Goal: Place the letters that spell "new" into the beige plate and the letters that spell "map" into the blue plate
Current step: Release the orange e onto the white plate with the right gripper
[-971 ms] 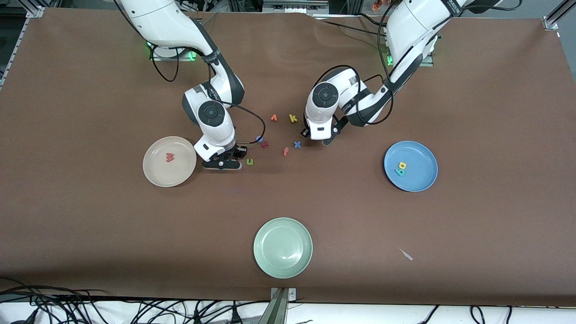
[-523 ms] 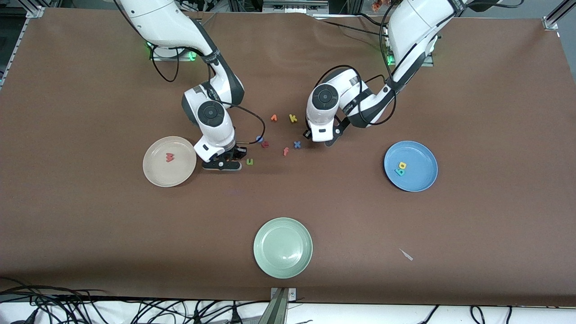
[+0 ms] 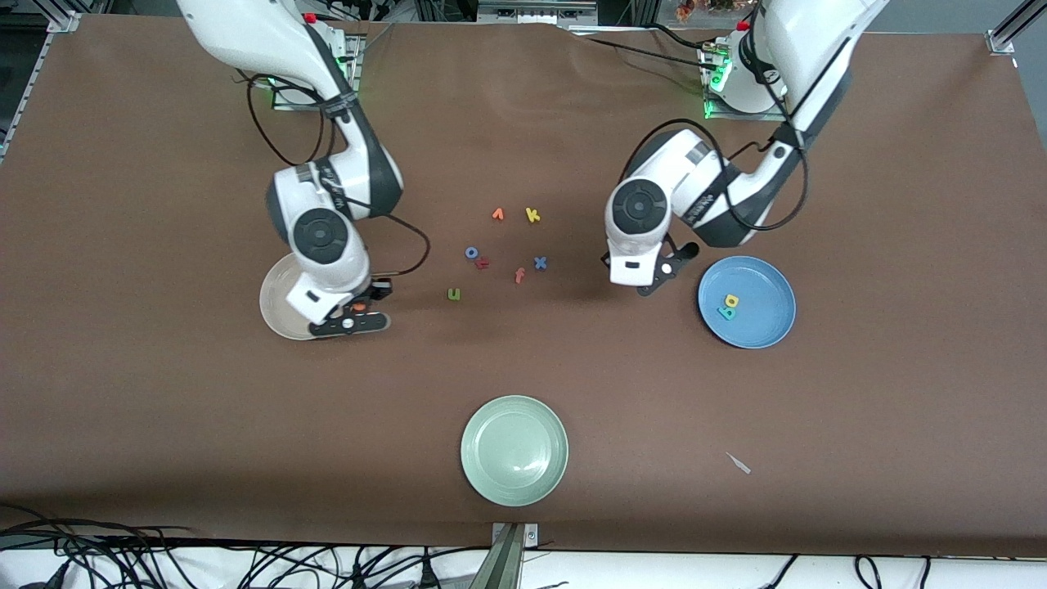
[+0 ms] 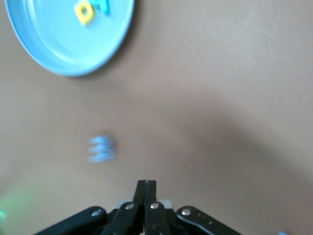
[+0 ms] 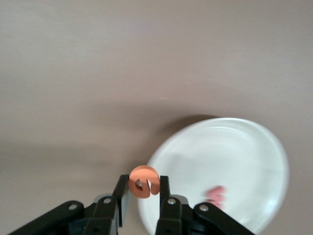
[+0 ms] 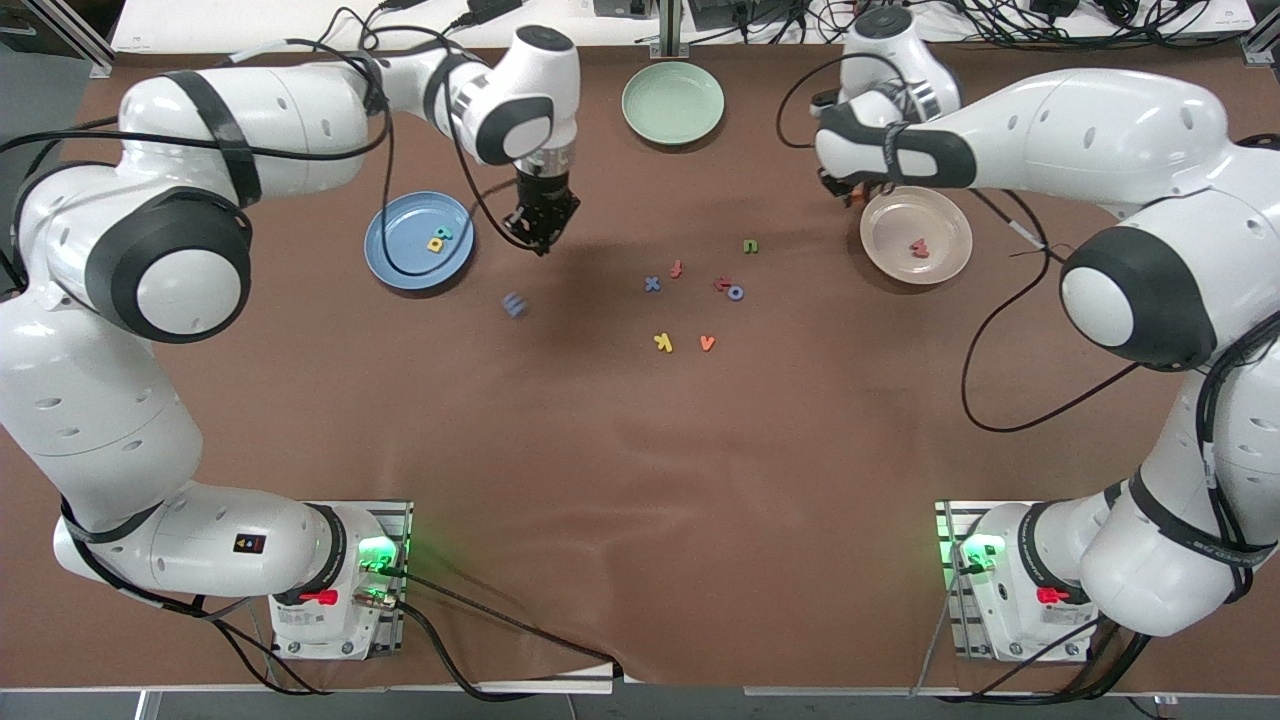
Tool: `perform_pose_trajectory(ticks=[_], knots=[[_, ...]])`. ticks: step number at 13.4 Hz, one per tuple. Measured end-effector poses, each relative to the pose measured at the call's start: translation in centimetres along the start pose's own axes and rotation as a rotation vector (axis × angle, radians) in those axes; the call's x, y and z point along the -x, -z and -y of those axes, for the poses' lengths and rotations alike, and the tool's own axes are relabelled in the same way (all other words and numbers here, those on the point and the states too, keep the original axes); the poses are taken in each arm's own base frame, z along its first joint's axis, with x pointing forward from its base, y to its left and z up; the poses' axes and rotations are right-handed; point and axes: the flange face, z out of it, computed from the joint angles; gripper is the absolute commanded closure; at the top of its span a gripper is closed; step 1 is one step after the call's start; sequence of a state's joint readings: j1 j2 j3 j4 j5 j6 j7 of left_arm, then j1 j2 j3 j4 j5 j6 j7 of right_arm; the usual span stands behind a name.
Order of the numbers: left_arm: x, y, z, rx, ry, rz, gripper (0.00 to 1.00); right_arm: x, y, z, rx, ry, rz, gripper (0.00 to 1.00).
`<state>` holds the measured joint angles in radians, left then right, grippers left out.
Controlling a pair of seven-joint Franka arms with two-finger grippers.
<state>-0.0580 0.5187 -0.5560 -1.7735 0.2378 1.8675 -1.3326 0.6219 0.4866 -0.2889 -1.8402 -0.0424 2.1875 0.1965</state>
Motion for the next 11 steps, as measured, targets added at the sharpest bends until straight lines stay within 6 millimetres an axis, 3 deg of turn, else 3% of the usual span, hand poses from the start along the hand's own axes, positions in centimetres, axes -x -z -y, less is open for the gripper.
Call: perform_pose_trajectory(ticks=[2, 3, 5, 7, 8, 9, 10, 11], knots=[[-3.7, 0.2, 2.2, -0.015, -0.084, 0.023, 0.91, 1.2, -1.0, -3.1, 0.003, 0.003, 0.016, 0.79], [-6.1, 0.0, 3.6, -0.015, -0.128, 0.040, 0.91, 2.1, -2.0, -3.8, -0.002, 0.000, 0.009, 0.73], [-10.2, -0.4, 6.3, -0.001, -0.191, 0.069, 0.91, 4.1, -4.5, -4.1, -0.015, -0.004, -0.013, 0.35], [-11.1, -0.5, 6.9, 0.004, -0.215, 0.076, 0.86, 5.2, -5.9, -4.0, -0.028, -0.014, -0.012, 0.33], [-10.7, -0.4, 6.6, 0.004, -0.224, 0.074, 0.79, 5.3, -5.9, -3.9, -0.033, -0.018, -0.013, 0.33], [-10.1, -0.3, 6.3, 0.003, -0.235, 0.072, 0.42, 5.2, -5.6, -3.6, -0.037, -0.024, -0.019, 0.33], [-9.7, -0.3, 6.0, 0.001, -0.243, 0.072, 0.14, 5.0, -5.0, -3.1, -0.044, -0.031, -0.032, 0.33], [-9.5, -0.3, 6.1, -0.010, -0.247, 0.078, 0.11, 4.8, -4.2, -2.0, -0.053, -0.044, -0.048, 0.33]])
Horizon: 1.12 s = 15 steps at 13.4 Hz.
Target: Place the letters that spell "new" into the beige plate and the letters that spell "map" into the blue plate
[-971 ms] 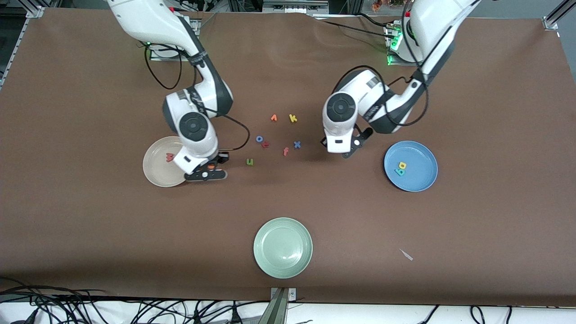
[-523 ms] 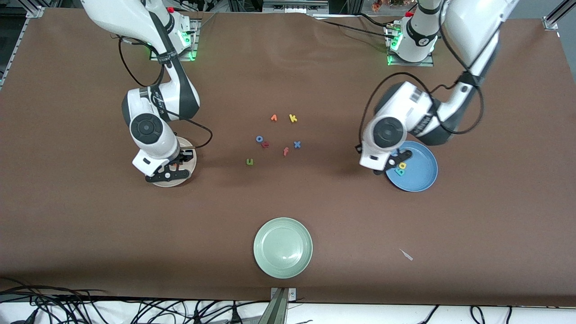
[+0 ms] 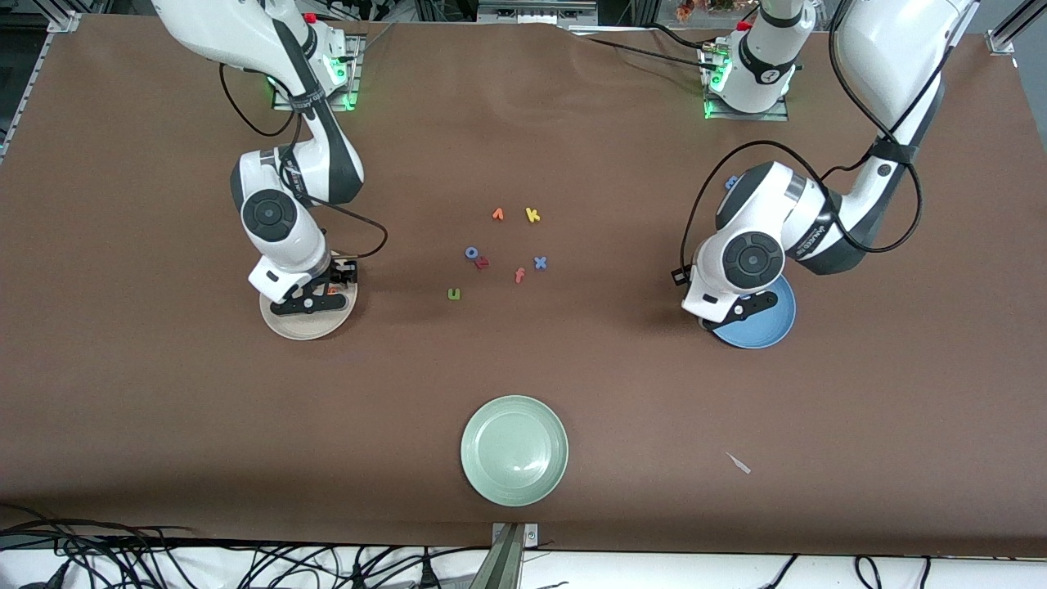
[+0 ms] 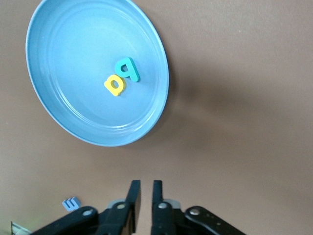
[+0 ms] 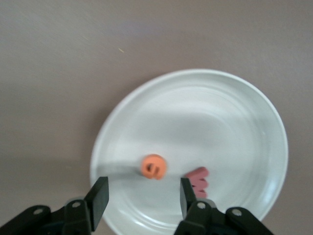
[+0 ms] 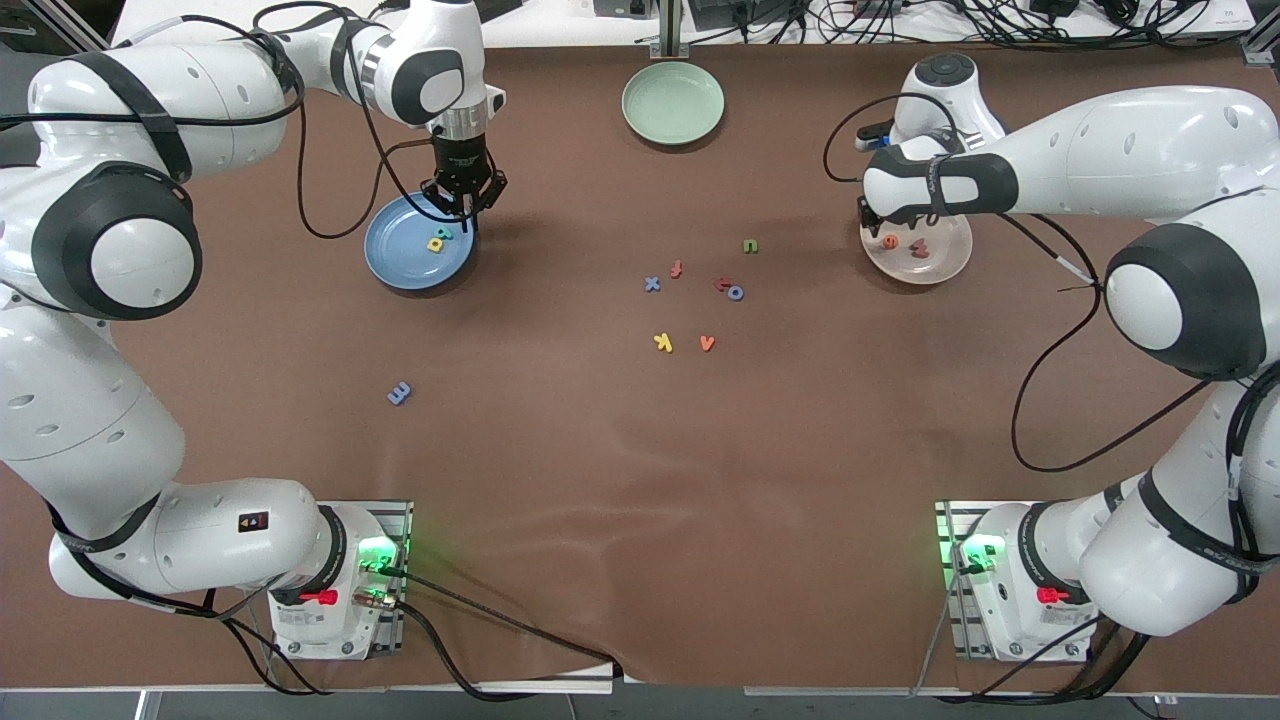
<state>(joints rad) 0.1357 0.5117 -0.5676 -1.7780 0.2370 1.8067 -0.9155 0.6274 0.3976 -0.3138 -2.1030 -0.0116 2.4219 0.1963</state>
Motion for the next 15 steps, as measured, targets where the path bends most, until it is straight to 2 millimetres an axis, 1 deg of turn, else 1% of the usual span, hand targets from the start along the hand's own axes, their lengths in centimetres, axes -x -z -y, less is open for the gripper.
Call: perform_pose_trajectory(ticks=[1, 2, 4, 6, 7, 8, 10, 11, 13, 14, 15], knots=[[0.4, -0.1, 0.1, -0.021, -0.009, 0.016, 0.05, -0.3, 0.9, 1.6, -0.013, -0.015, -0.019, 0.33], [1.3, 0.1, 0.0, -0.047, -0.036, 0.034, 0.03, -0.6, 1.9, 3.6, -0.027, -0.036, -0.035, 0.33], [4.1, 1.2, -0.6, -0.102, -0.135, 0.060, 0.02, -0.9, 3.4, 7.3, -0.056, -0.083, -0.055, 0.33], [6.1, 2.2, -0.3, -0.123, -0.290, 0.110, 0.01, -1.3, 3.6, 10.3, -0.098, -0.132, -0.053, 0.33], [6.6, 2.0, 0.3, -0.125, -0.386, 0.149, 0.01, -1.6, 3.4, 11.7, -0.118, -0.149, -0.049, 0.33], [6.7, 1.3, 1.0, -0.130, -0.478, 0.183, 0.01, -2.0, 3.2, 12.9, -0.133, -0.160, -0.046, 0.33], [6.6, -1.0, 2.9, -0.132, -0.616, 0.236, 0.01, -2.9, 2.4, 14.8, -0.147, -0.186, -0.046, 0.33], [7.0, -1.9, 3.4, -0.120, -0.655, 0.229, 0.01, -3.2, 2.1, 15.8, -0.153, -0.196, -0.046, 0.33], [9.1, -3.5, 4.1, -0.107, -0.709, 0.183, 0.01, -3.4, 1.6, 17.3, -0.163, -0.193, -0.051, 0.33], [9.7, -4.3, 4.8, -0.108, -0.742, 0.171, 0.01, -3.3, 1.3, 17.8, -0.164, -0.188, -0.052, 0.33], [9.6, -5.4, 6.1, -0.098, -0.783, 0.165, 0.01, -3.0, 1.0, 18.6, -0.166, -0.188, -0.055, 0.33]])
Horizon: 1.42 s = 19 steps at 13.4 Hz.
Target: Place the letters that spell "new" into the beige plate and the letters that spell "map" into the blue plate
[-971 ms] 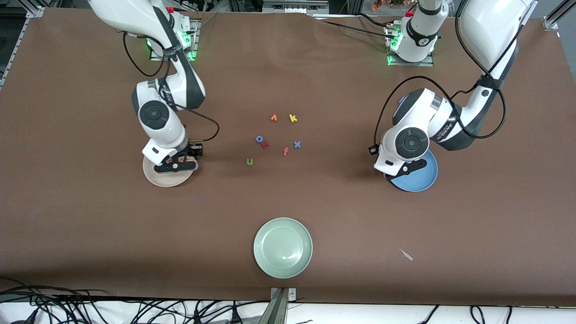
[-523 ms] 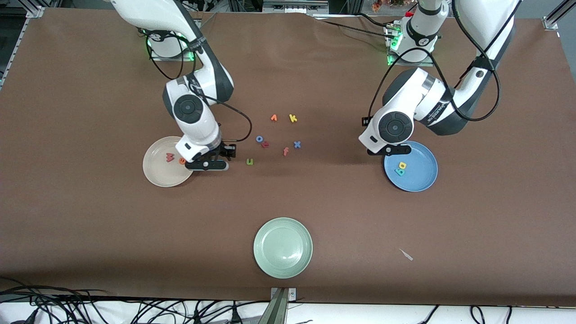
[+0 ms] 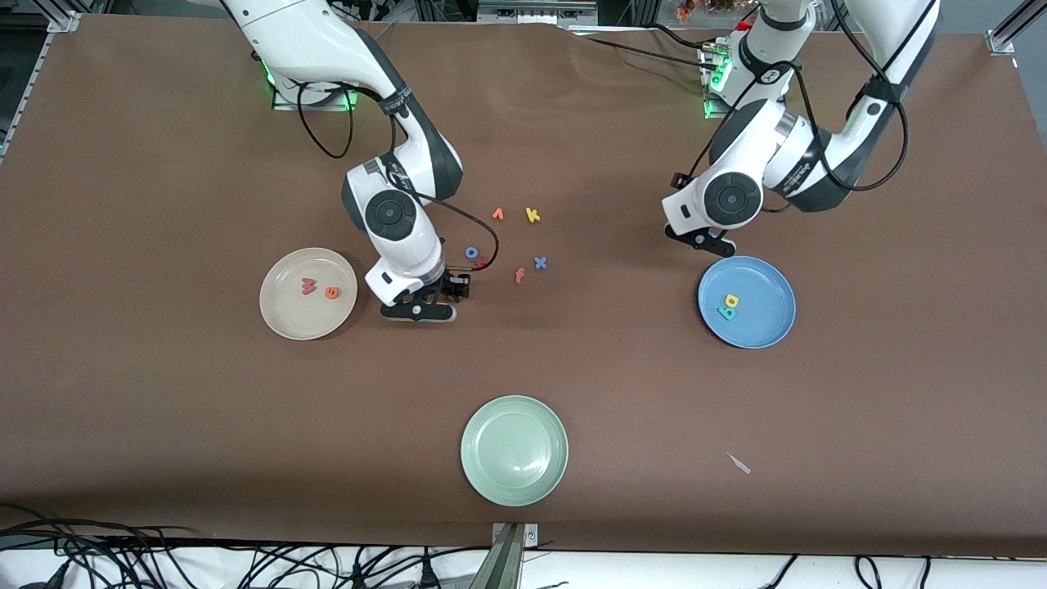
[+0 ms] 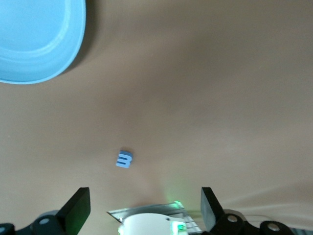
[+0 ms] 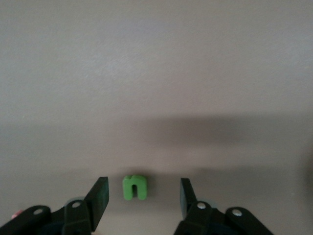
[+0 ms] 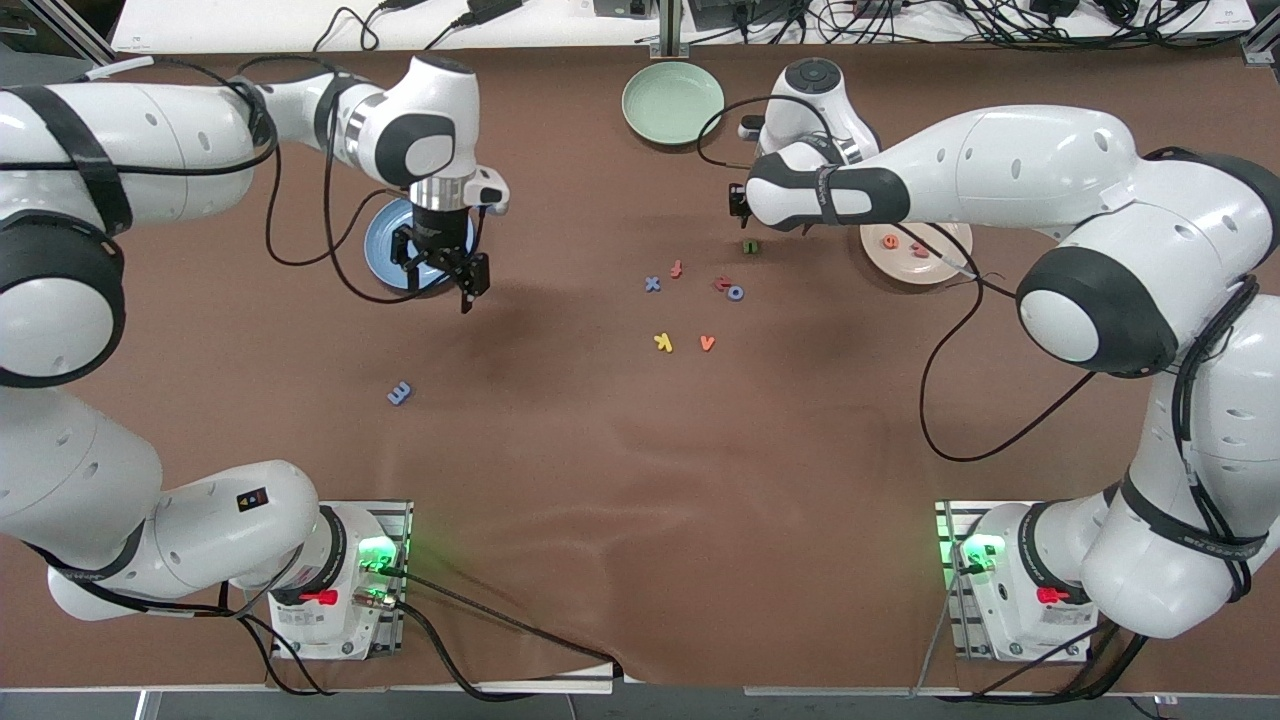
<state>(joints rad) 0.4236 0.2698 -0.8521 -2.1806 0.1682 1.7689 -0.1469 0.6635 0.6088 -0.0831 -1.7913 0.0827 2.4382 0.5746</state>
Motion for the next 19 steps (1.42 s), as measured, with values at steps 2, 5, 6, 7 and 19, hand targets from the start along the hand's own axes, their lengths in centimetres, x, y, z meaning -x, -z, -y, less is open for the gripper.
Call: perform_pose_trajectory(ticks=[2, 5, 6, 7, 19], knots=[[0.6, -3.2, 4.4, 0.074, -0.077, -0.039, 0.01, 0.9, -1.3, 1.2, -0.007, 0.004, -0.012, 0.33], [1.6, -9.2, 6.9, 0.139, -0.107, -0.083, 0.01, 1.8, -3.3, 2.0, -0.002, 0.008, -0.012, 0.34], [2.1, -10.8, 6.3, 0.143, -0.115, -0.074, 0.01, 1.8, -3.5, 1.9, 0.000, 0.008, -0.011, 0.34], [2.5, -11.9, 5.9, 0.145, -0.120, -0.062, 0.01, 1.7, -3.5, 1.8, 0.001, 0.006, -0.012, 0.36], [3.7, -16.1, 5.1, 0.148, -0.142, -0.082, 0.06, 1.1, -3.5, 0.4, 0.024, 0.026, -0.008, 0.80]])
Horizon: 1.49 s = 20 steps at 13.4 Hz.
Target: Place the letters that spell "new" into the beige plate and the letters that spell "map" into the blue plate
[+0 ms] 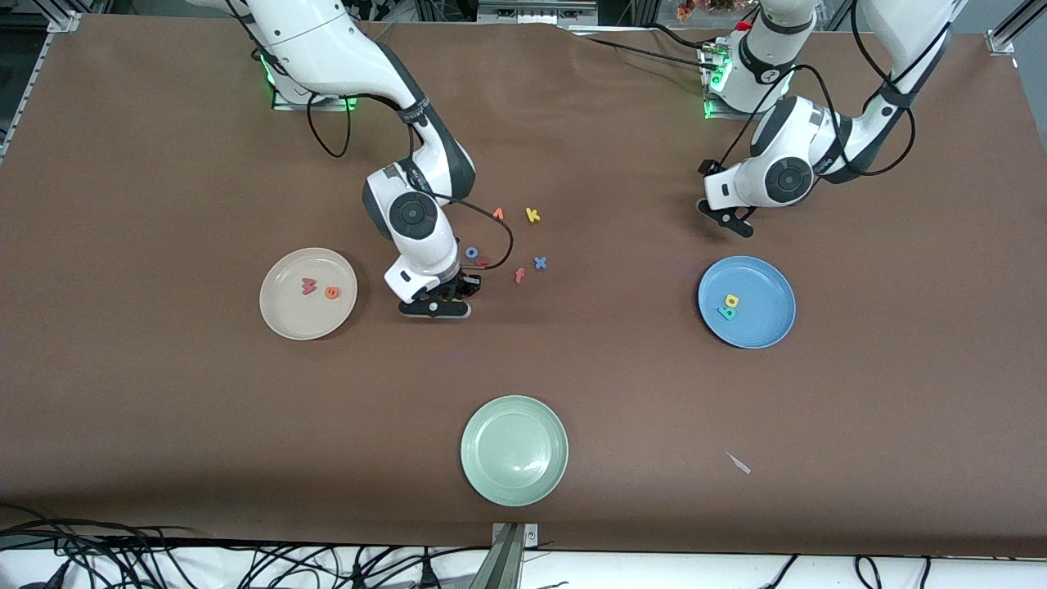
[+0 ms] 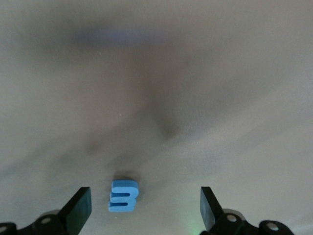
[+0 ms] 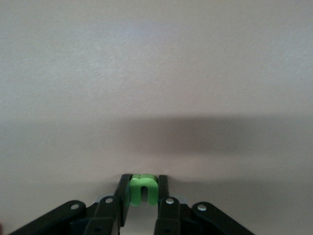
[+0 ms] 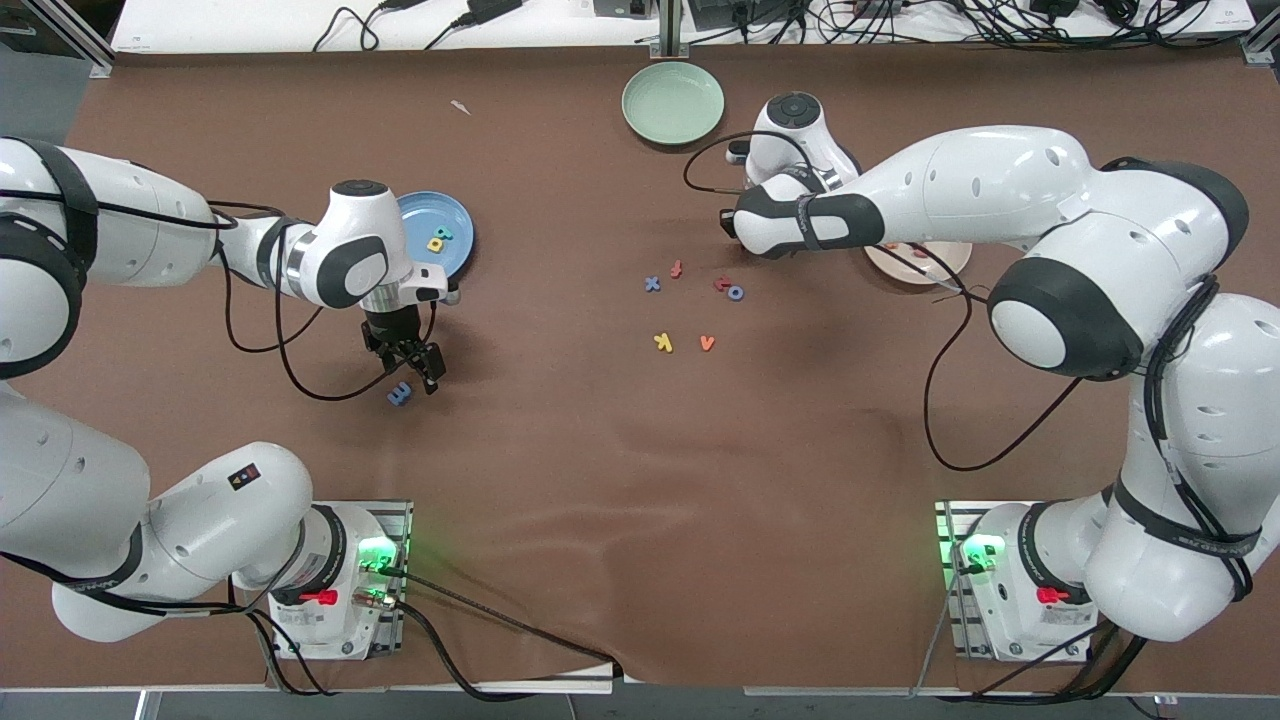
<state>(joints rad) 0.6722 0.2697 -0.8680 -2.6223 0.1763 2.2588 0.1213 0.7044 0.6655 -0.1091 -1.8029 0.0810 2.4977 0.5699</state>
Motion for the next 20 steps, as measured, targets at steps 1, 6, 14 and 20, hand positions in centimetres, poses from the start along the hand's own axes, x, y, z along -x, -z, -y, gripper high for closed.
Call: perform_pose_trajectory(ticks=[1, 6, 14, 20], knots=[[0.1, -0.3, 0.2, 0.013, 0.004, 0.005, 0.08, -0.4, 0.2, -0.7, 0.012, 0.010, 0.006, 0.80], [0.4, -1.5, 1.7, 0.033, 0.020, 0.024, 0.29, -3.0, 4.1, -5.1, 0.083, 0.101, 0.067, 0.80], [0.3, -2.6, 1.6, -0.012, 0.074, 0.056, 0.65, -3.8, 8.7, -23.3, 0.124, 0.200, 0.101, 0.80], [0.1, -2.1, 2.1, -0.019, 0.086, 0.061, 0.66, -2.5, 9.3, -25.3, 0.106, 0.181, 0.093, 0.05]])
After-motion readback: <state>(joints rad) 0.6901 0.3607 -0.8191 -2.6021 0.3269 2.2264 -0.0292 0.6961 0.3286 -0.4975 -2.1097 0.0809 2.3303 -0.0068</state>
